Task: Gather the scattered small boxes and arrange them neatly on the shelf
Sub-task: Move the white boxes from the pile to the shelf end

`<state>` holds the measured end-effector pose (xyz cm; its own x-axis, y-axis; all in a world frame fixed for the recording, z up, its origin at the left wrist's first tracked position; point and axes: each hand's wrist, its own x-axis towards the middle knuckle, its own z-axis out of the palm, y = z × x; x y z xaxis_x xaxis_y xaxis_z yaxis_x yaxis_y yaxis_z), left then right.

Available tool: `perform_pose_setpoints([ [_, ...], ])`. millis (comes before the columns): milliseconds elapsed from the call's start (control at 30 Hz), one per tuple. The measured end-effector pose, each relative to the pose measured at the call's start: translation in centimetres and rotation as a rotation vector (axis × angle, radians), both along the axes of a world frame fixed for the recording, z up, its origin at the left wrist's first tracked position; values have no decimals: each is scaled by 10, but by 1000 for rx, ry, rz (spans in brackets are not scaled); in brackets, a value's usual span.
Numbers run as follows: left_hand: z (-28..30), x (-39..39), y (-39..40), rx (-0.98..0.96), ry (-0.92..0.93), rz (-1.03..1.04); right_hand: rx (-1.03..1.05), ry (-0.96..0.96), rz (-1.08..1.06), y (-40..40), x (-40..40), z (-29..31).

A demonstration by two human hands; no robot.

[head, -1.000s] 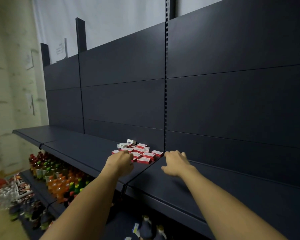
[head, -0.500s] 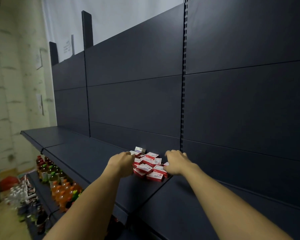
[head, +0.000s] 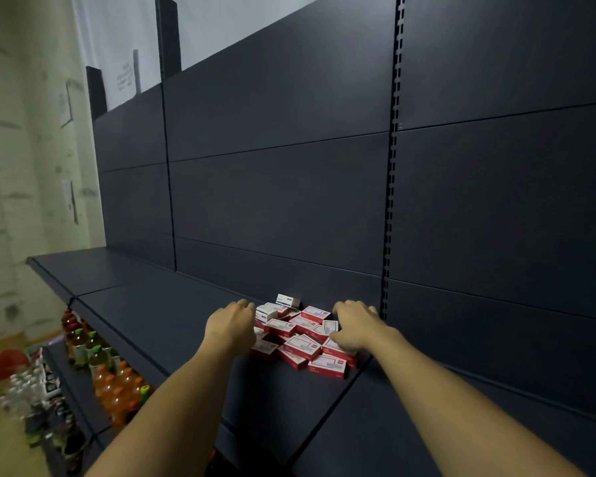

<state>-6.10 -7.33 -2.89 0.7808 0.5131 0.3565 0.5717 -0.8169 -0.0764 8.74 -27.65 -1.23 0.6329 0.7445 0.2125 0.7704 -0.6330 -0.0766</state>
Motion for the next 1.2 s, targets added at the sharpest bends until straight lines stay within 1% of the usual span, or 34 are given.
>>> perform_pose_setpoints([
  [167, -5, 23, 31, 24, 16, -73, 31, 15, -76, 25, 10, -5],
  [333, -7, 53, 69, 35, 44, -219, 64, -1, -122, 49, 12, -8],
  [467, -7, 69, 88, 41, 165, -368, 35, -46, -156, 69, 15, -11],
  [567, -10, 75, 103, 0, 231, -437, 15, -80, -179, 88, 16, -16],
  [733, -15, 81, 121, 17, 172, -532, 8, -116, -196, 123, 14, -18],
  [933, -5, 74, 151, -16, 90, -566, 43, -136, -198, 168, 19, -20],
  [1200, -3, 60, 200, 9, 131, -520, 60, -130, -242, 202, 24, -23],
])
